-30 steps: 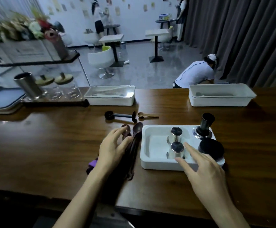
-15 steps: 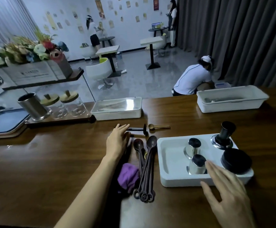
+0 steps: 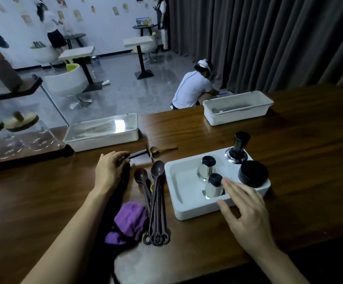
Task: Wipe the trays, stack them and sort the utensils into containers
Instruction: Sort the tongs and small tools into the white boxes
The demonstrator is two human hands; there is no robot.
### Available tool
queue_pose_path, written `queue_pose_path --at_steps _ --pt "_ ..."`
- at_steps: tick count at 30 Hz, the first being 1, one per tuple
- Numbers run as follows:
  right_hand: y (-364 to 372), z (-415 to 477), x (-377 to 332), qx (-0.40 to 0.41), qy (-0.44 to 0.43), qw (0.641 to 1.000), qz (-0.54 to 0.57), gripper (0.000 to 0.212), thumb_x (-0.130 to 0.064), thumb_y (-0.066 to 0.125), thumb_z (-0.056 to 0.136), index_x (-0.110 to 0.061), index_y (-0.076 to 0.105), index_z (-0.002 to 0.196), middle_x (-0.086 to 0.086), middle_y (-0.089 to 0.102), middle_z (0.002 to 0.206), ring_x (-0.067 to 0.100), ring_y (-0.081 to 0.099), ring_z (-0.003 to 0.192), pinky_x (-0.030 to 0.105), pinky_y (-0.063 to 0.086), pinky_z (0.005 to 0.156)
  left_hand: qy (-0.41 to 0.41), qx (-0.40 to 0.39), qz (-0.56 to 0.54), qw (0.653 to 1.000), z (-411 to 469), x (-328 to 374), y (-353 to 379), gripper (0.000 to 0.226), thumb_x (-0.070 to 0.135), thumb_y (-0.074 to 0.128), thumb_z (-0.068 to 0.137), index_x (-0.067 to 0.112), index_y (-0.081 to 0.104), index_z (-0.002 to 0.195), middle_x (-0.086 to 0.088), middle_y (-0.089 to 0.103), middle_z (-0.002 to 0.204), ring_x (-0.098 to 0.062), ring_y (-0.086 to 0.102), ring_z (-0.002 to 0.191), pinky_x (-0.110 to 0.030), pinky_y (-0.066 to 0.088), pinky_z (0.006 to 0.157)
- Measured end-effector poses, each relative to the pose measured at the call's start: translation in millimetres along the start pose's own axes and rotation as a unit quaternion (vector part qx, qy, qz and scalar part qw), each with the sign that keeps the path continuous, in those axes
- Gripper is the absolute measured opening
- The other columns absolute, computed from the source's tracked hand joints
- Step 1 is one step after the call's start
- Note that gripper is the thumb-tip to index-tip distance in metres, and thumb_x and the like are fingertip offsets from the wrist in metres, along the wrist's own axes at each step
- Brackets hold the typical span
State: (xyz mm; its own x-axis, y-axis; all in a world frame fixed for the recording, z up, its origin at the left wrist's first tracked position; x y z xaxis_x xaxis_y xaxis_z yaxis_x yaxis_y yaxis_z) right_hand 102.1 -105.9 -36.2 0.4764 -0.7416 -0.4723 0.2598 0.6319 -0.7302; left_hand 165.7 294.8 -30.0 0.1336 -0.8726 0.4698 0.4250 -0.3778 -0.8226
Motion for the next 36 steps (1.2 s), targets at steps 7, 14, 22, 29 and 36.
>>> queue_pose_path --at_steps 7,14,22,29,36 --pt "-0.3 -0.8 -0.7 0.017 -0.003 1.0 0.014 0.053 -0.048 0.05 0.097 -0.019 0.058 0.14 -0.013 0.055 0.14 0.009 0.049 0.13 0.03 0.036 0.109 0.029 0.04 -0.109 0.993 -29.7 72.6 -21.5 0.023 0.02 0.073 0.093 0.018 0.077 0.115 0.0 0.076 0.109 -0.022 0.067 0.104 -0.035 0.027 0.115" --pt "-12.4 1.7 6.9 -0.022 -0.03 0.997 0.069 0.048 -0.047 0.048 0.099 -0.022 0.059 0.139 -0.016 0.057 0.139 0.0 0.046 0.133 0.028 0.039 0.11 0.09 0.03 -0.16 0.982 -72.3 165.8 -9.4 0.024 0.023 0.075 0.091 0.024 0.078 0.114 0.009 0.073 0.116 -0.006 0.06 0.109 -0.041 0.046 0.105" --pt "-52.0 3.8 35.8 0.027 -0.042 0.985 0.167 0.031 -0.029 0.056 0.099 -0.017 0.072 0.122 -0.013 0.068 0.123 -0.004 0.059 0.119 0.022 0.05 0.1 0.062 0.026 -0.128 0.99 -102.8 206.9 19.2 0.022 0.026 0.077 0.09 0.03 0.078 0.112 0.018 0.067 0.096 -0.014 0.061 0.094 -0.039 0.052 0.087" --pt "-64.3 0.9 68.0 0.065 -0.005 0.979 0.191 0.032 -0.033 0.051 0.1 -0.017 0.075 0.113 -0.015 0.07 0.109 0.001 0.064 0.105 0.035 0.058 0.085 0.042 0.025 -0.12 0.992 -111.3 209.9 30.6 0.021 0.025 0.078 0.088 0.028 0.079 0.11 0.012 0.071 0.098 -0.006 0.059 0.093 -0.038 0.049 0.095" --pt "-68.7 4.7 77.9 0.071 0.021 0.982 0.175 0.022 -0.026 0.063 0.097 -0.019 0.073 0.115 -0.012 0.068 0.109 0.005 0.061 0.105 0.038 0.055 0.088 0.017 0.0 -0.097 0.995 -110.7 211.0 37.7 0.024 0.03 0.078 0.088 0.032 0.078 0.112 0.012 0.072 0.099 -0.013 0.065 0.099 -0.032 0.051 0.08"
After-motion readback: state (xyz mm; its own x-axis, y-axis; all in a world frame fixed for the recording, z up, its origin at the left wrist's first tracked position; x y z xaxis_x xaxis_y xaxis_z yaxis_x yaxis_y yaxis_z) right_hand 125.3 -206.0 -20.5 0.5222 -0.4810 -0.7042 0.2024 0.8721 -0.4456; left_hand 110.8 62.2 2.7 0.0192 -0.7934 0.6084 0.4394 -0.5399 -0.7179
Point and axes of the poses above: each hand's wrist, its own z-axis towards the middle knuckle, its own y-axis out of the palm, x = y × z, the point moved 5 cm from there along z, towards the middle knuckle
